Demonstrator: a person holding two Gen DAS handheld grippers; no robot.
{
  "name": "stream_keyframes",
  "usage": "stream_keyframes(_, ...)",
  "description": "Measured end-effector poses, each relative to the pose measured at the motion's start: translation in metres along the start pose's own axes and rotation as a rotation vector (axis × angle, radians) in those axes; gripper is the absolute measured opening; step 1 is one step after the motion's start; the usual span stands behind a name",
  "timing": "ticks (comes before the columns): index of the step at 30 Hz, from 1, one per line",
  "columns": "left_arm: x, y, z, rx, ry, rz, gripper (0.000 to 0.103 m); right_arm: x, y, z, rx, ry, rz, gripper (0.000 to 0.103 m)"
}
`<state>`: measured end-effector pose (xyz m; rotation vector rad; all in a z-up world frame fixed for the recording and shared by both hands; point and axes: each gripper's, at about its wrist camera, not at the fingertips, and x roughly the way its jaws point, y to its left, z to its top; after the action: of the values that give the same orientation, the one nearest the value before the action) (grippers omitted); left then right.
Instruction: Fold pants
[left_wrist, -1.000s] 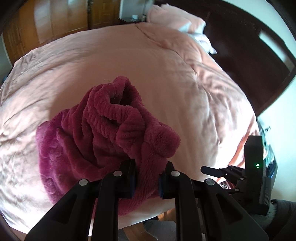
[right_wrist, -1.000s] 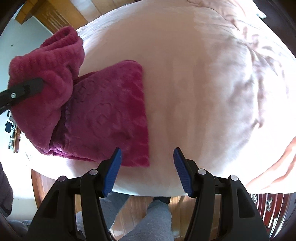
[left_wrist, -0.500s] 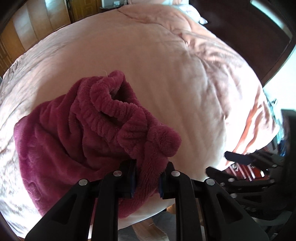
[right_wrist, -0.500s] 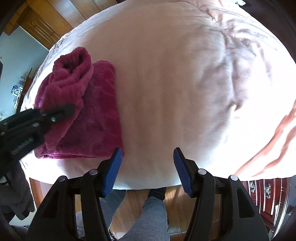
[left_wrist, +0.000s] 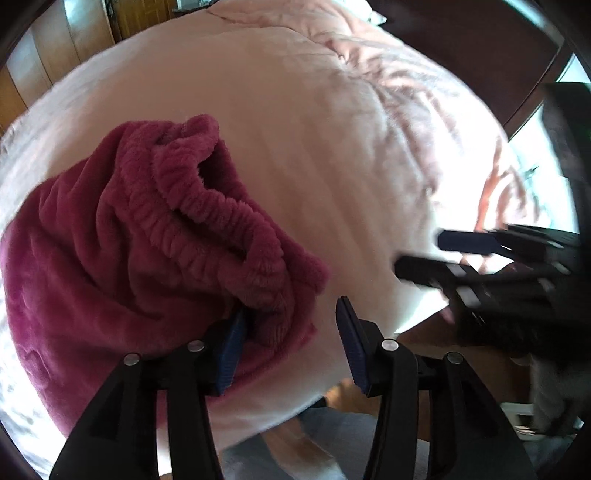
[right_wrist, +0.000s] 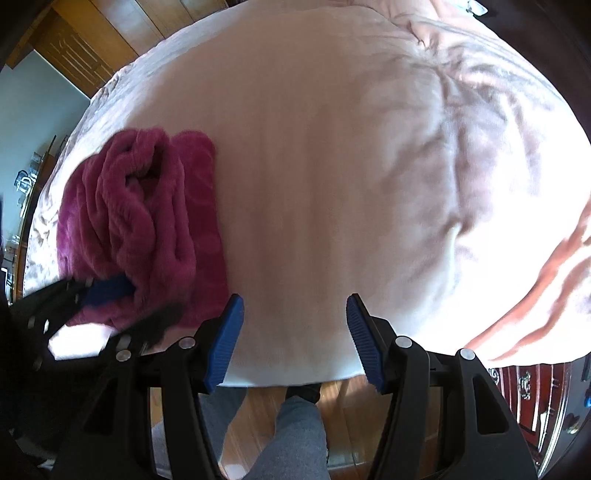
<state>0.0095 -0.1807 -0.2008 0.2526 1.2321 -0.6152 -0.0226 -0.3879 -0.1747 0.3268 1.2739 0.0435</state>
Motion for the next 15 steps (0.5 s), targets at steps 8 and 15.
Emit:
stream_keyframes(8,-0.058,0.068,-0.030,-0.184,-0.060,0.015,0.054,-0.017,0.037,0.048,-0.016,-0.077,0.109,0.059)
stream_keyframes(15,-0.064,0.142,-0.056,-0.365,-0.045,0.119,0.054,-0.017,0.099,0.094,-0.064,-0.095,0.270,0.059)
